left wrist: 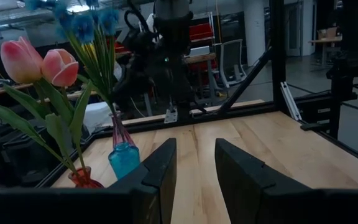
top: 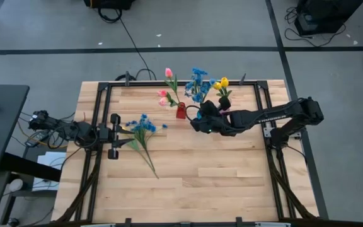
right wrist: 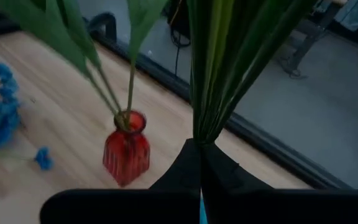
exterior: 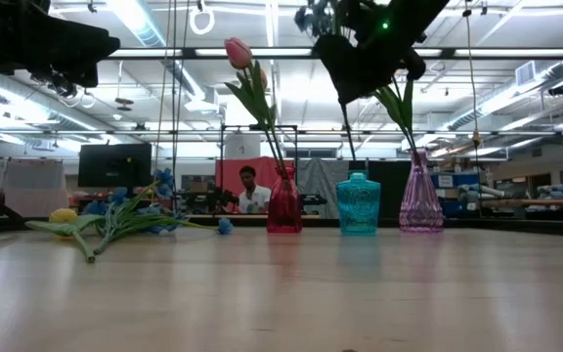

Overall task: Sort flowers into vase by color
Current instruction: Put the right blue flowers into the blue vase, then put the blue flowers into the blue vase

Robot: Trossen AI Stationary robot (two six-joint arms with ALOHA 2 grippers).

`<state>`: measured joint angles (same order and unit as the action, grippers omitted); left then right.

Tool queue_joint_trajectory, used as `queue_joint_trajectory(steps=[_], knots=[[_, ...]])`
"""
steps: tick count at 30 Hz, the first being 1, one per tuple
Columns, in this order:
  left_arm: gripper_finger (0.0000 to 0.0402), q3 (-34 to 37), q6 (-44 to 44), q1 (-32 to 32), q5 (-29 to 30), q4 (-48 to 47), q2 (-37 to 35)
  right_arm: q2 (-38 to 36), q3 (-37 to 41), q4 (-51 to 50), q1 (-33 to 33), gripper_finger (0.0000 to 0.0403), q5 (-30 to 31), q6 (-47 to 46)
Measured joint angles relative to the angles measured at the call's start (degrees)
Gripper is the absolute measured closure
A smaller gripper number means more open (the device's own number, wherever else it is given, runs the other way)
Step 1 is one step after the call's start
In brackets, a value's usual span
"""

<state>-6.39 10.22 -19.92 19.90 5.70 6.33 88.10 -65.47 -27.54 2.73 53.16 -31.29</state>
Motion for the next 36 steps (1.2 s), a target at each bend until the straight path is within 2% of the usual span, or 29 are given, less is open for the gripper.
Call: queue_joint_trajectory(steps=[12,20,24,28,36], knots=[[0.0286,0.0,0.0,0.0,0.0,0.04,0.04,0.89,5.69,1.1,-0.71,0.0392,-1.46,-5.12],[0.0286,0.0,0.0,0.0,0.0,-0.07,0.04,0.89,8.7,1.35,-0.8,0.0323,-8.83,-9.24],[0.0286,0.0,0.01,0.0,-0.01,-0.05,0.04,0.89,7.59,-3.0,-0.8,0.0284,-15.49,-11.73],[0.0286,0.0,0.0,0.0,-0.01,-0.05,0.04,0.87,5.84,-8.86,-0.54,0.0261,-18.68,-15.77],[0.0286,0.0,1.53,0.0,-0.9,-0.6,-0.25,0.72,-0.9,-17.85,3.51,0.0257,-19.18,-21.5]])
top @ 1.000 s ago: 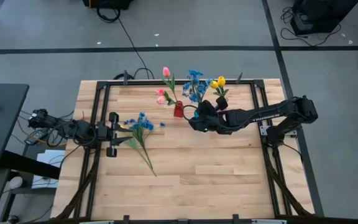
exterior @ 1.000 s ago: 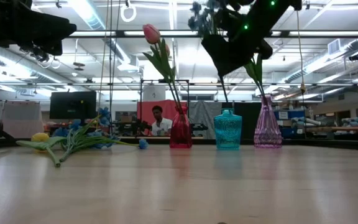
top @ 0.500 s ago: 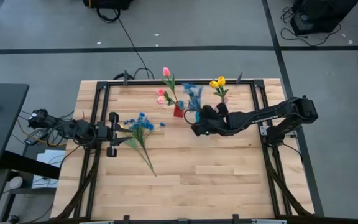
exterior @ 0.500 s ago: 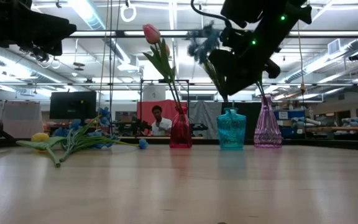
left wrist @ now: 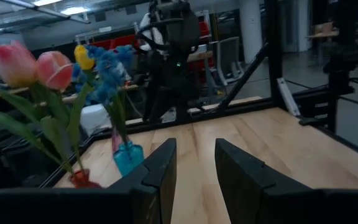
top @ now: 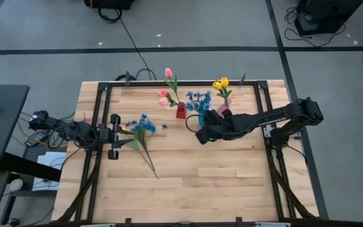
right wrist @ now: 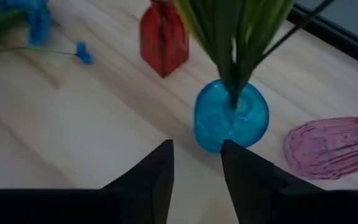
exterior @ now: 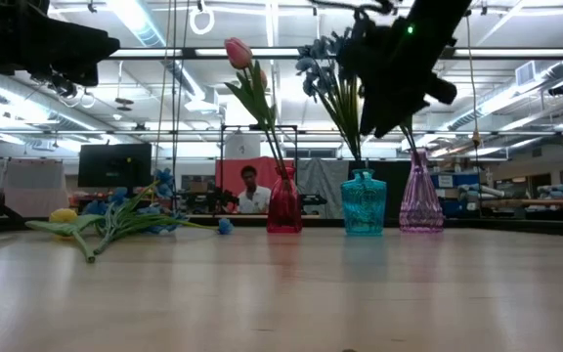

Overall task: Sort flowers into vase by color
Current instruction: Put the blue flowers into the blue vase

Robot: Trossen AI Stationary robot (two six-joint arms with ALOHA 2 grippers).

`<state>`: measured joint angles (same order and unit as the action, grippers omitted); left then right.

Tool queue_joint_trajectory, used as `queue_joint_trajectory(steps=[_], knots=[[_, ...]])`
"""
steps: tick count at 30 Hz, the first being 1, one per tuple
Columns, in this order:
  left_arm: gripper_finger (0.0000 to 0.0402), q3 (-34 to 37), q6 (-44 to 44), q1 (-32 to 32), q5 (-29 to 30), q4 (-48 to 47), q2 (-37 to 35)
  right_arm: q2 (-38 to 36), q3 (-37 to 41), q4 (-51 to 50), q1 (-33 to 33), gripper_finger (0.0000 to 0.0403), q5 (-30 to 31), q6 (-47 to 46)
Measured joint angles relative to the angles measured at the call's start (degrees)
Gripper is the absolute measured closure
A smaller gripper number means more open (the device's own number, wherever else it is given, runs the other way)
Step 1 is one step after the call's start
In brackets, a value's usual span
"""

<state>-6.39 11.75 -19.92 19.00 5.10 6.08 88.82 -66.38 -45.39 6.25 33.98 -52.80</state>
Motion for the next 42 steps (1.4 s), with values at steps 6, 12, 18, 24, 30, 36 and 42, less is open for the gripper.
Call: queue_joint_trajectory(steps=[6,12,18,24,30,36,42], knots=[[0.0286,0.0,0.36,0.0,-1.72,-0.76,-2.64,0.0,-2.22,-1.5,4.41,0.0259,1.04,-4.3],[0.0286,-0.04,1.19,-0.02,-1.42,-3.23,-6.15,0.07,-2.75,1.41,9.0,0.0259,2.43,-7.86],[0.0286,-0.07,1.75,-0.07,-0.48,-3.08,-6.09,0.28,-2.77,11.48,11.38,0.0259,3.88,-3.84],[0.0286,-0.07,3.37,-0.07,-0.43,-2.45,-6.09,5.9,-4.68,20.99,11.94,0.0259,-0.01,4.7],[0.0286,-0.07,4.54,-0.07,0.79,-2.4,-6.09,16.1,-15.52,18.5,11.8,0.0259,-4.17,11.81],[0.0286,-0.07,4.55,-0.07,3.07,-2.37,-6.09,24.44,-23.29,19.76,11.8,0.0259,-5.08,15.75],[0.0286,-0.07,5.96,-0.04,3.94,-1.58,-6.09,30.53,-24.82,25.13,11.8,0.0259,-7.55,17.42]])
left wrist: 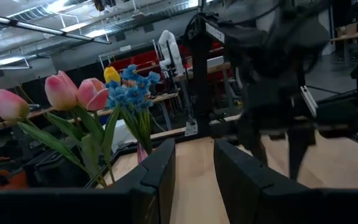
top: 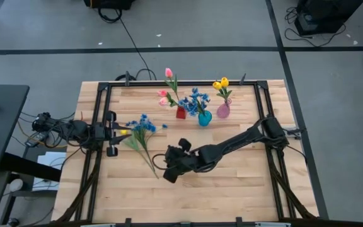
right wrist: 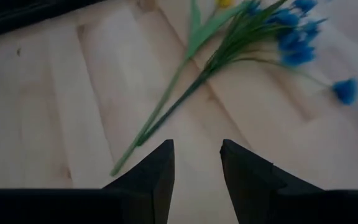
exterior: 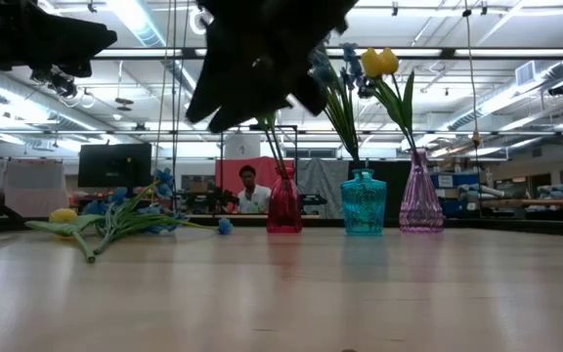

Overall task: Sort flowers into vase by color
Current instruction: Put the blue flowers into the blue vase

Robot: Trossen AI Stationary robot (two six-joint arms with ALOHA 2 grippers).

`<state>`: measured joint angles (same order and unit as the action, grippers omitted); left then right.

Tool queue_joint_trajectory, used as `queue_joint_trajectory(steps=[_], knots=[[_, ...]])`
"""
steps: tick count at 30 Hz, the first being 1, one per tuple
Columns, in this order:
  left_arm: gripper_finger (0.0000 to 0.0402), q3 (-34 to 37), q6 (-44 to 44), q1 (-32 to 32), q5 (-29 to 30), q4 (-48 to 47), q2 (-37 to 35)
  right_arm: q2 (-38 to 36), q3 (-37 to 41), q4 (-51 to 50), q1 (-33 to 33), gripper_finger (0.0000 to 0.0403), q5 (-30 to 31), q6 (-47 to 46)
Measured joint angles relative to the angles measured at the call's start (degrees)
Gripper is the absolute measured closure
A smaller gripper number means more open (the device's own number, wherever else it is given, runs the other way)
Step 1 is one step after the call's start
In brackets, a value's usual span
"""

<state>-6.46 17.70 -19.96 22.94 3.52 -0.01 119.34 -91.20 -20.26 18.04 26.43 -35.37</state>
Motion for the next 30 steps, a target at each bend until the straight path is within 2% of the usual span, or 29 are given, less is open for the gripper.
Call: queue_joint_trajectory(steps=[15,25,30], knots=[[0.0286,-0.02,1.33,0.04,0.61,1.03,0.0,14.17,-0.03,25.74,-1.53,0.0259,-1.23,5.78],[0.0286,-0.02,1.19,0.04,0.61,0.93,0.0,19.65,-2.88,32.55,-1.91,0.0259,-0.27,14.7],[0.0286,-0.02,1.17,0.05,0.62,0.9,0.0,21.09,-3.77,33.47,-2.35,0.0259,0.63,15.98]])
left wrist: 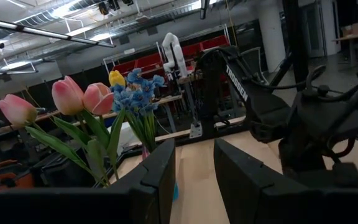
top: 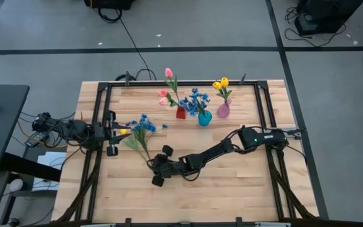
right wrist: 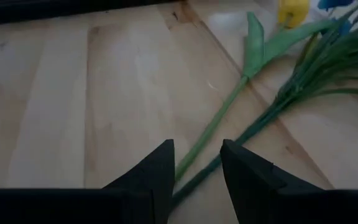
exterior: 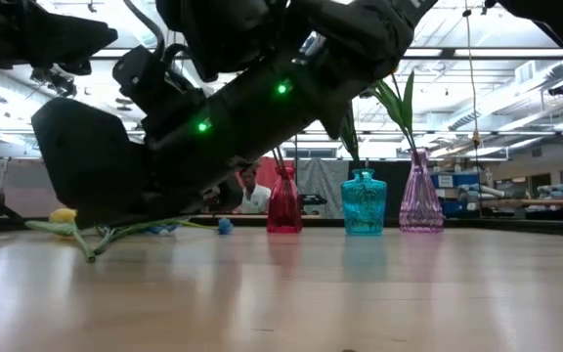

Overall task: Sort flowers into vase by color
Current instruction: Put the blue flowers into the blue vase

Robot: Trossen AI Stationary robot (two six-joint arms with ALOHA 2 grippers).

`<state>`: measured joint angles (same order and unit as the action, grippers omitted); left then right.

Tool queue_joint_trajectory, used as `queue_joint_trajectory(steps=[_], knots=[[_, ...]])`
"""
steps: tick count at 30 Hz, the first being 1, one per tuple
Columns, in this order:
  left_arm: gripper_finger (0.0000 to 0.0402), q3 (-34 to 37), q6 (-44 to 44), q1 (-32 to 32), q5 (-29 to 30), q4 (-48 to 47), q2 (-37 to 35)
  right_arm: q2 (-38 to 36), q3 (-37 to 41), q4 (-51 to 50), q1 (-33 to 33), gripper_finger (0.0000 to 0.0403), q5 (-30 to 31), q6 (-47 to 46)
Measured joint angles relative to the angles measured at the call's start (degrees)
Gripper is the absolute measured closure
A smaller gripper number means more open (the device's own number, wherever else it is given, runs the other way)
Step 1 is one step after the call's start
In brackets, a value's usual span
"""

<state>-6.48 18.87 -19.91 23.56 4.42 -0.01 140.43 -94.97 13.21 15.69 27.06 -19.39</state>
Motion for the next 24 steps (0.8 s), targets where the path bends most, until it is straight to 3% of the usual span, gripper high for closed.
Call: queue_joint_trajectory(steps=[14,24], knots=[[0.0286,0.0,-0.04,0.01,0.45,-0.19,0.0,-1.13,-0.31,-16.03,-0.89,0.0291,-0.32,-7.45],[0.0286,0.01,-0.07,0.01,0.47,-0.17,0.0,-7.14,-0.01,-36.15,-0.99,0.0394,-4.22,-11.09]])
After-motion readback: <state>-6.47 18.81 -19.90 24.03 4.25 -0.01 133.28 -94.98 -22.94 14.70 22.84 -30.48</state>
